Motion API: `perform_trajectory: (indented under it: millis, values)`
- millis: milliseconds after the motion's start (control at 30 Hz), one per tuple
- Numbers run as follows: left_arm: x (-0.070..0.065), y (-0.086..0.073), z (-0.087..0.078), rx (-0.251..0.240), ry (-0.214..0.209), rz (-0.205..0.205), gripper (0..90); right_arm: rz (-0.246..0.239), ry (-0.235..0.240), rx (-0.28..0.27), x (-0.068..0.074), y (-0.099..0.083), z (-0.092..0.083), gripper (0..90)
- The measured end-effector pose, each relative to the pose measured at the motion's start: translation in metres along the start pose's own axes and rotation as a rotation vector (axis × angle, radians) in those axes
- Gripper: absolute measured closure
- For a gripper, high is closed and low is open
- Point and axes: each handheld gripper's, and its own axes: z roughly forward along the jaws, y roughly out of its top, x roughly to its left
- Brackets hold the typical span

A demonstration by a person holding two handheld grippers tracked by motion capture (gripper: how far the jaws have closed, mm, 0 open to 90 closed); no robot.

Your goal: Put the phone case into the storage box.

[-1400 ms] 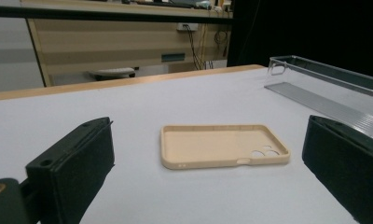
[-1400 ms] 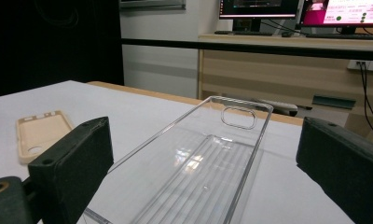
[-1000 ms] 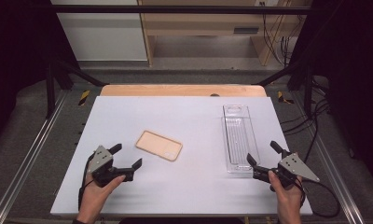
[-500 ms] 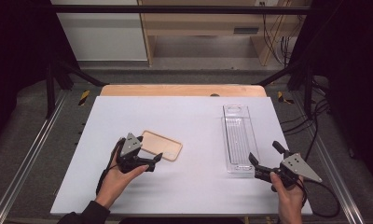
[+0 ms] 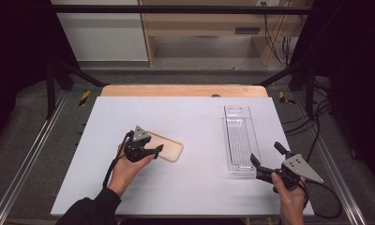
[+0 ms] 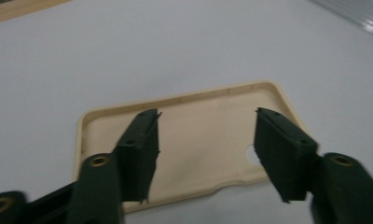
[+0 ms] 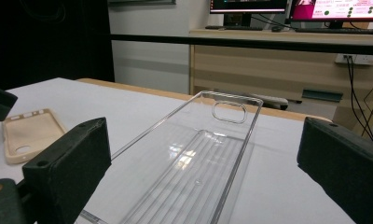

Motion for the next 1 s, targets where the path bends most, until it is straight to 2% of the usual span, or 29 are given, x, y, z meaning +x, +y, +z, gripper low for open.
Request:
perform_trajectory:
  millis: [67, 100, 133, 167, 233, 367, 567, 667, 767, 833, 1000]
  values:
    - [0.001, 0.0, 0.002, 0.013, 0.003, 0.006, 50.9, 0.001, -0.002, 0.002, 0.0, 0.0, 0.0, 3.0]
    - [0.002, -0.001, 0.004, 0.029, 0.0, 0.0, 50.9, 0.001, -0.002, 0.003, 0.0, 0.0, 0.0, 3.1]
    - [0.004, -0.001, 0.006, 0.054, -0.011, -0.023, 64.3, -0.001, 0.0, 0.006, -0.001, -0.001, 0.001, 3.2]
    - [0.004, -0.001, 0.006, 0.054, -0.011, -0.023, 68.9, -0.001, 0.0, 0.006, -0.001, -0.001, 0.001, 3.2]
    - [0.007, -0.002, 0.011, 0.088, -0.018, -0.048, 76.9, 0.002, 0.0, 0.012, -0.001, -0.002, 0.002, 3.2]
    - [0.012, 0.0, 0.016, 0.125, -0.009, -0.051, 88.5, -0.001, 0.003, 0.014, -0.001, -0.002, 0.002, 3.4]
    - [0.013, 0.0, 0.022, 0.188, -0.006, -0.057, 90.0, 0.002, 0.002, 0.016, -0.002, -0.002, 0.001, 3.5]
    - [0.013, -0.003, 0.024, 0.221, -0.013, -0.045, 90.0, -0.003, 0.003, 0.019, -0.002, -0.002, 0.001, 3.6]
    - [0.013, -0.003, 0.023, 0.229, -0.023, -0.052, 90.0, -0.004, 0.002, 0.02, -0.001, -0.002, 0.001, 3.6]
    - [0.012, -0.004, 0.019, 0.246, -0.037, -0.035, 90.0, -0.009, 0.004, 0.025, -0.002, -0.002, 0.001, 3.6]
    - [0.011, -0.011, 0.01, 0.256, -0.063, -0.029, 90.0, -0.006, -0.003, 0.027, -0.003, -0.003, -0.001, 3.6]
